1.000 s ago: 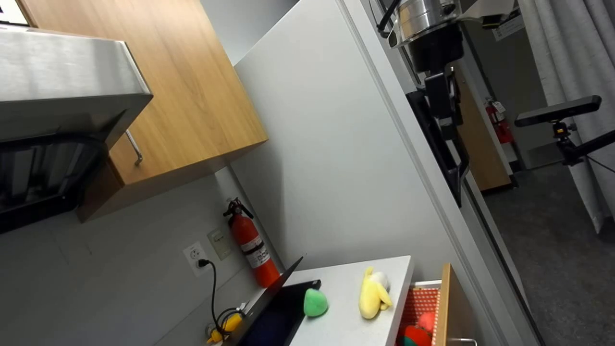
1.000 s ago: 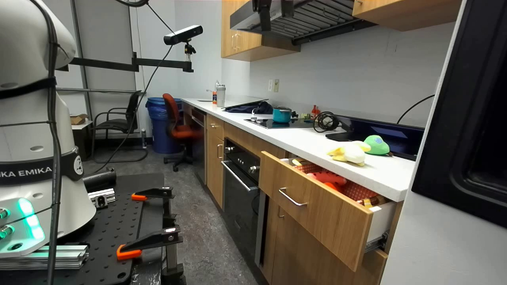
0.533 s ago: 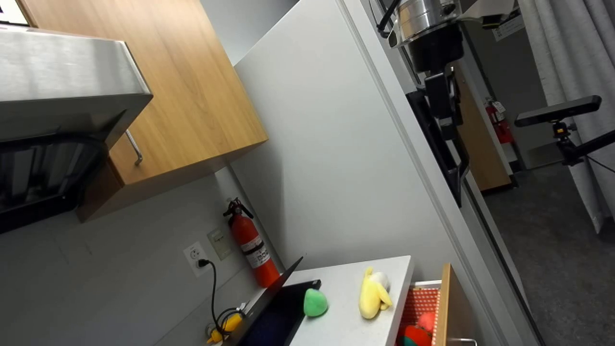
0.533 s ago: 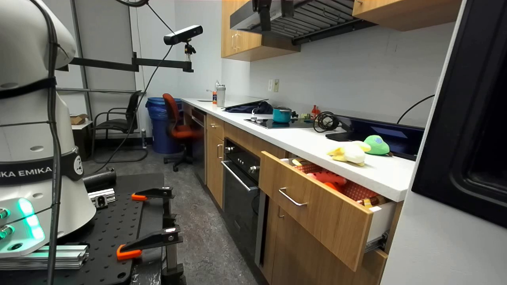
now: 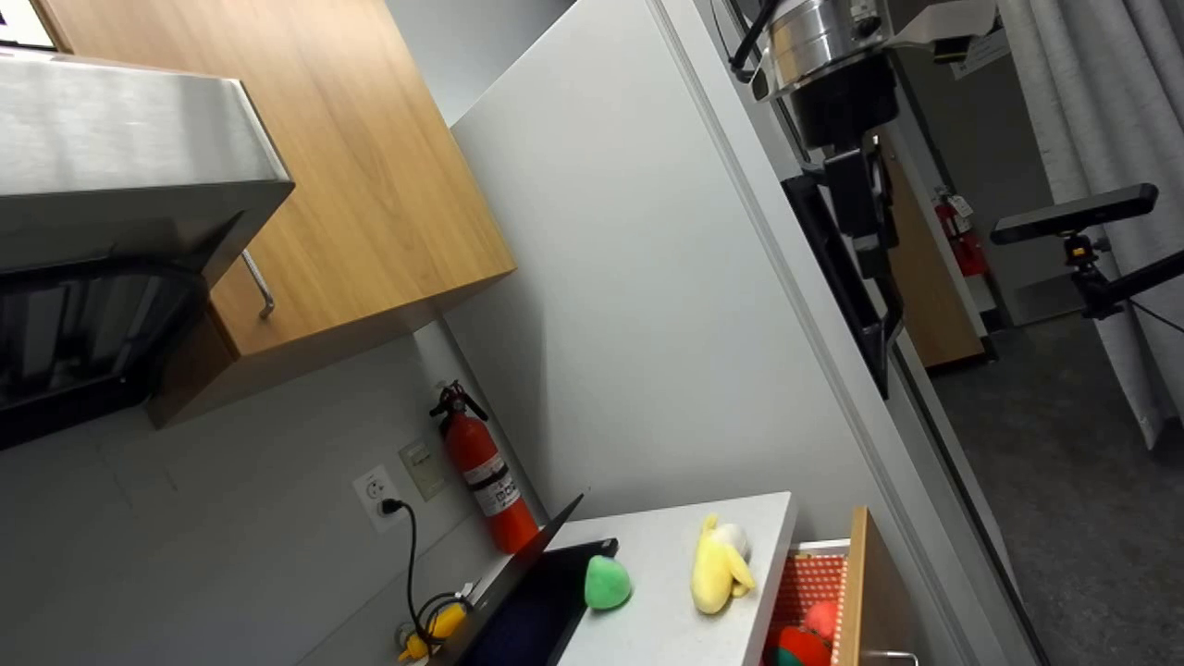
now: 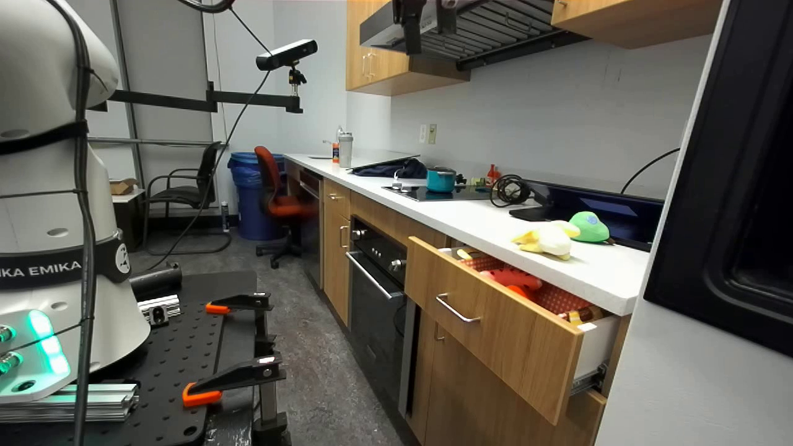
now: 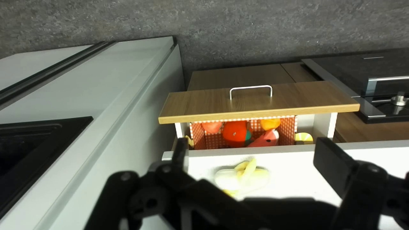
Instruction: Put the banana inside the first drawer from the right then push the drawer backwards
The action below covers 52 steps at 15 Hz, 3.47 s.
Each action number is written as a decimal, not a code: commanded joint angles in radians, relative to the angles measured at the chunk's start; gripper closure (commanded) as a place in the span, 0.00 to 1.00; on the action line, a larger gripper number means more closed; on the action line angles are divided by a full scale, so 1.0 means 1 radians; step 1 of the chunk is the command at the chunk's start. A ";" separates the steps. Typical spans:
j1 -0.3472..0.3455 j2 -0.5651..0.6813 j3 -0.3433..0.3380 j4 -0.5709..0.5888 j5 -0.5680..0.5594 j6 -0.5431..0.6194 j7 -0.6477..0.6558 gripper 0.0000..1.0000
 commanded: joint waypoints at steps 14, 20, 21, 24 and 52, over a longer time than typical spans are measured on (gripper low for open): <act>0.074 0.160 0.032 -0.085 0.097 0.008 -0.013 0.00; 0.096 0.228 0.061 -0.132 0.120 0.083 -0.006 0.49; 0.097 0.239 0.066 -0.141 0.118 0.106 -0.004 0.58; 0.096 0.266 0.077 -0.174 0.107 0.206 0.003 0.80; 0.036 0.789 0.000 0.092 -0.217 0.689 0.143 1.00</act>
